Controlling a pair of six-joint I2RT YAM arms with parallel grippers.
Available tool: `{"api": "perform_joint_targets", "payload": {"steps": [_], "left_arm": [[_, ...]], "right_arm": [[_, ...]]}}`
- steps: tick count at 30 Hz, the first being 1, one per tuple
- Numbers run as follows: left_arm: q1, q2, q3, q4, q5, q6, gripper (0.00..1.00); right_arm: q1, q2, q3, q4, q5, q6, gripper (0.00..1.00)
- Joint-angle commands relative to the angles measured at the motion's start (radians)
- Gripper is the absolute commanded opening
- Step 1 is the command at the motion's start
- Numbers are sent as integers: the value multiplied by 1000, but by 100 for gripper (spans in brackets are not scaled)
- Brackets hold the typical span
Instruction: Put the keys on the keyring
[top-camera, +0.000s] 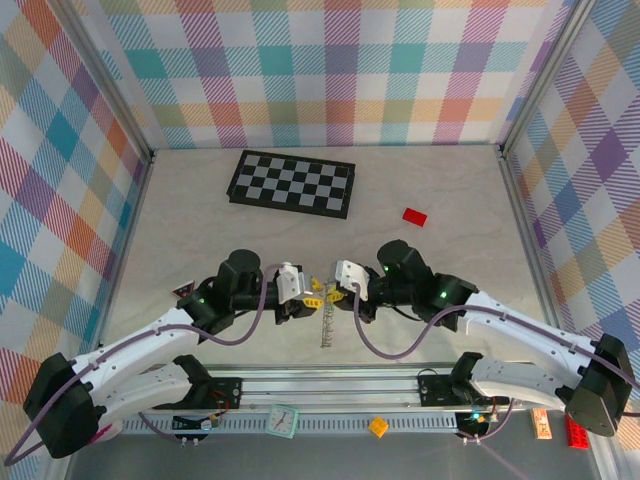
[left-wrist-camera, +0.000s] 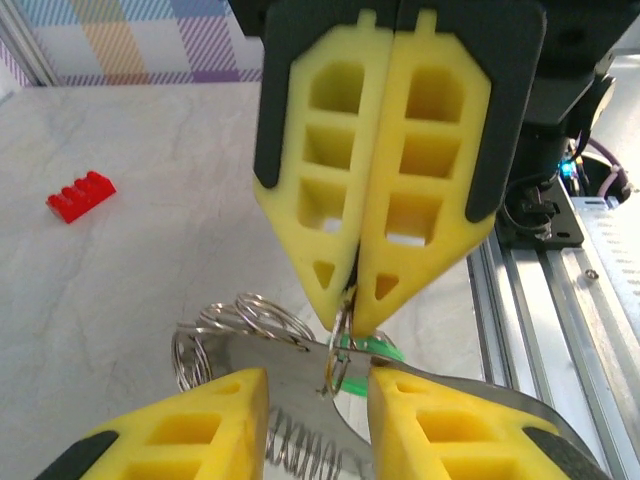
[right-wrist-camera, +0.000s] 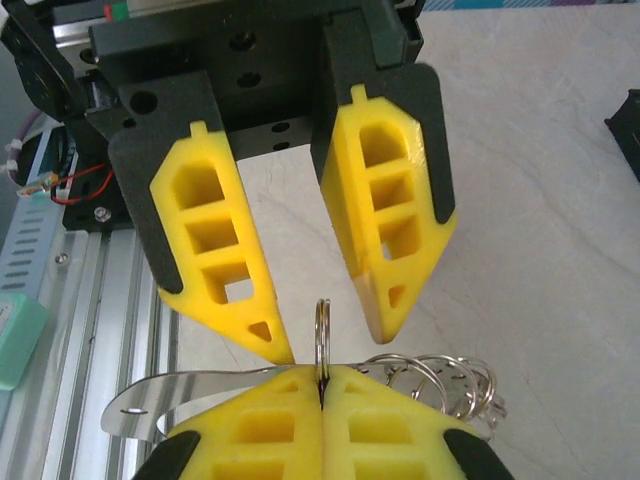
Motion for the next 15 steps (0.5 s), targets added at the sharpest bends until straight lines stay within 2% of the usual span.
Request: {"api": "perform_joint_targets", "payload": {"steps": [1,9,15], "left_arm": [[-7,28,68,-72,-4,32,28],[-6,42,91,-96,-1,47,25],[-6,60,100,-101,16,45,12]], "right_arm": [[0,29,74,-113,-1,-63,0],[0,104,178,-270,31,-120,0],[4,132,212,-281,-11,-125,0]]}}
